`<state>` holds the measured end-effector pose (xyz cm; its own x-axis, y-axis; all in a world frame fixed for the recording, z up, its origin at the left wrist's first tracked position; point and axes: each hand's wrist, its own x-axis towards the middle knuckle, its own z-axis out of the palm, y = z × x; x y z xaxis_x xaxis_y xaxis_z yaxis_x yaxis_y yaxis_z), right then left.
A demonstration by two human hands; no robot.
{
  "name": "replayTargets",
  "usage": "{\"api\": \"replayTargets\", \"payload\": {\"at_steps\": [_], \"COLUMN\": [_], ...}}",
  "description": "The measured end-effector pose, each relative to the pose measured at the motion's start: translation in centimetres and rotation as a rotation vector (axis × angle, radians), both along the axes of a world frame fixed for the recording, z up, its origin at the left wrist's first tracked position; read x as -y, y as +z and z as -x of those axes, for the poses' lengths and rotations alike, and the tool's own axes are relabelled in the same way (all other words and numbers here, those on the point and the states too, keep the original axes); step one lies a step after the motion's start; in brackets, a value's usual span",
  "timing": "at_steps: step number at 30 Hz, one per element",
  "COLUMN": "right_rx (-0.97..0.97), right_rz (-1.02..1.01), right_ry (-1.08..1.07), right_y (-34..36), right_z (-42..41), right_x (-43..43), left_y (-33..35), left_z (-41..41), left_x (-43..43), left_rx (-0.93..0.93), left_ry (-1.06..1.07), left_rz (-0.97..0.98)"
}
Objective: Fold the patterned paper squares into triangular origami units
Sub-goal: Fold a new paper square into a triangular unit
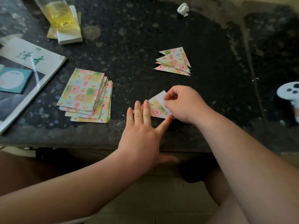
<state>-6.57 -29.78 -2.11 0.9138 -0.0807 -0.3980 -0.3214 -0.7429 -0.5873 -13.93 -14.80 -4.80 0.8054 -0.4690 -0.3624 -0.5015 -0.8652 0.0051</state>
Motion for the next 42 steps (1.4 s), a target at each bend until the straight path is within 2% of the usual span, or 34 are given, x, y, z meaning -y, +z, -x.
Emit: {"api": "replayTargets", "payload": {"at_steps": [4,8,13,24,29,32,36,42], "right_rx": [0.006,-0.001,-0.013,-0.03,-0.024,-0.024,-0.019,-0.024], "right_rz": [-0.009,0.032,0.106,0.099,0.096,0.098,0.111,0.136], "right_ry": [-0.031,0.0,0.047,0.09,0.084,0.089,0.083,0.073], "right_y": [0.2,0.3,0.1,0.4,0.4,0.4,0.4,0.4], "right_z": [0.0,0.0,0.0,1.0,1.1,1.1,1.1,0.9], "right_x": [-0.1,-0.5,-0.9,-0.8,-0.9,-1.1,-1.2,-1.4], "left_y": [0.2,-0.1,0.5,2.4,3.9,5.2,6.4,4.2], "left_z": [-0.3,-0.4,-0.6,-0.9,-1.2,-0.7,-0.2,1.9], "left_x": [0.8,0.4,-2.7,-8.6,-8.8,-8.1,-6.7,-3.8], "left_rx": [-0.028,-0.013,-0.008,-0.055,-0.137,-0.089,-0.028,-0.137], "left_ry": [-0.016,-0.043,-0.029,0.068,0.142,0.199,0.127,-0.117], "left_rz": [-0.084,-0.048,-0.036,-0.099,-0.061,0.079,0.242,0.077]}}
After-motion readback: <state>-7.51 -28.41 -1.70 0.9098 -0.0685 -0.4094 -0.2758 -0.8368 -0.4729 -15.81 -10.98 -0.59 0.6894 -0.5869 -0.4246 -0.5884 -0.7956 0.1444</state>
